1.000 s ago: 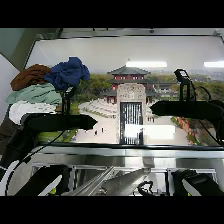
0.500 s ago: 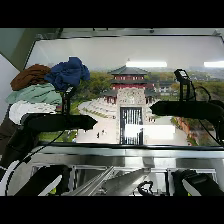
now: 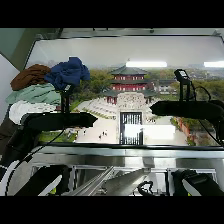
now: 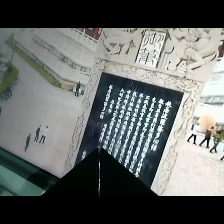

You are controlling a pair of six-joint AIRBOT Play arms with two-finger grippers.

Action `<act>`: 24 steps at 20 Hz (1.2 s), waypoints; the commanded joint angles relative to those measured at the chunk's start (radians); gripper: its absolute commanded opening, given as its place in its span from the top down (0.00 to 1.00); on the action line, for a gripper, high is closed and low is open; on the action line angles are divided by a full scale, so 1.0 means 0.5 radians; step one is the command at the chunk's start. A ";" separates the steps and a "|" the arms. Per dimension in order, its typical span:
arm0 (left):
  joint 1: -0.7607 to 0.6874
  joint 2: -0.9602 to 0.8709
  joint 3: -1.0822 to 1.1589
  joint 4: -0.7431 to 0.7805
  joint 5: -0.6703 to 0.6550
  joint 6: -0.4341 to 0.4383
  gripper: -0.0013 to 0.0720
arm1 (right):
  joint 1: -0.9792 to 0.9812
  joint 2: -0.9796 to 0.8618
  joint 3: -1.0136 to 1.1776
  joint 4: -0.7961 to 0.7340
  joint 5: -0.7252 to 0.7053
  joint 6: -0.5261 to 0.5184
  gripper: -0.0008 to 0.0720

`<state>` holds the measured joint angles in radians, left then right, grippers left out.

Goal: Fold the shirts.

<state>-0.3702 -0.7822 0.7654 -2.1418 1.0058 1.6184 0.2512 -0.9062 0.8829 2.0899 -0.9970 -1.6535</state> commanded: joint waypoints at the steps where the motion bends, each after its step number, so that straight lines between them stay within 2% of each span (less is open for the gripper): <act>1: 0.000 0.001 0.000 0.008 -0.082 0.000 0.97 | 0.000 -0.002 -0.001 0.002 0.008 0.001 0.96; 3: 0.119 -0.017 0.050 0.096 -0.201 -0.014 0.95 | 0.000 -0.002 -0.001 0.002 0.032 0.001 0.96; 4: 0.237 -0.072 0.137 0.182 -0.228 -0.013 0.53 | -0.001 -0.002 -0.001 0.002 0.049 0.001 0.96; 5: 0.394 -0.169 0.261 0.277 -0.247 -0.016 0.04 | 0.000 -0.007 -0.001 0.005 0.077 0.002 0.96; 7: 0.697 -0.414 0.518 0.407 -0.270 0.037 0.05 | 0.000 -0.011 -0.001 0.007 0.128 0.002 0.96; 9: 0.927 -0.758 0.826 0.498 -0.279 0.333 0.04 | -0.002 -0.024 -0.001 0.001 0.132 0.002 0.94; 10: 1.003 -0.974 1.005 0.568 -0.284 0.446 0.02 | -0.001 -0.036 -0.001 0.001 0.150 0.002 0.74; 11: 1.053 -1.203 1.192 0.667 -0.282 0.484 0.02 | -0.001 -0.048 -0.001 0.002 0.173 0.018 0.39; 12: 1.089 -1.415 1.358 0.745 -0.266 0.480 0.02 | -0.001 -0.060 -0.001 0.002 0.202 0.088 0.21; 17: 1.122 -2.371 2.129 0.717 -0.056 0.408 0.02 | -0.001 -0.109 -0.001 0.002 0.244 0.145 0.19; 22: 1.019 -2.780 2.576 0.719 -0.114 0.404 0.02 | -0.001 -0.131 -0.001 0.002 0.240 0.182 0.19; 23: 1.004 -2.808 2.605 0.726 -0.107 0.384 0.05 | -0.001 -0.131 -0.001 0.002 0.231 0.182 0.19; 24: 0.996 -2.811 2.587 0.729 -0.110 0.374 0.53 | -0.001 -0.131 -0.001 0.002 0.227 0.182 0.19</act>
<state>0.1444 -2.1159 1.9907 -1.7866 0.9504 1.8214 0.2512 -0.9688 0.8829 2.0911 -0.8780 -1.5688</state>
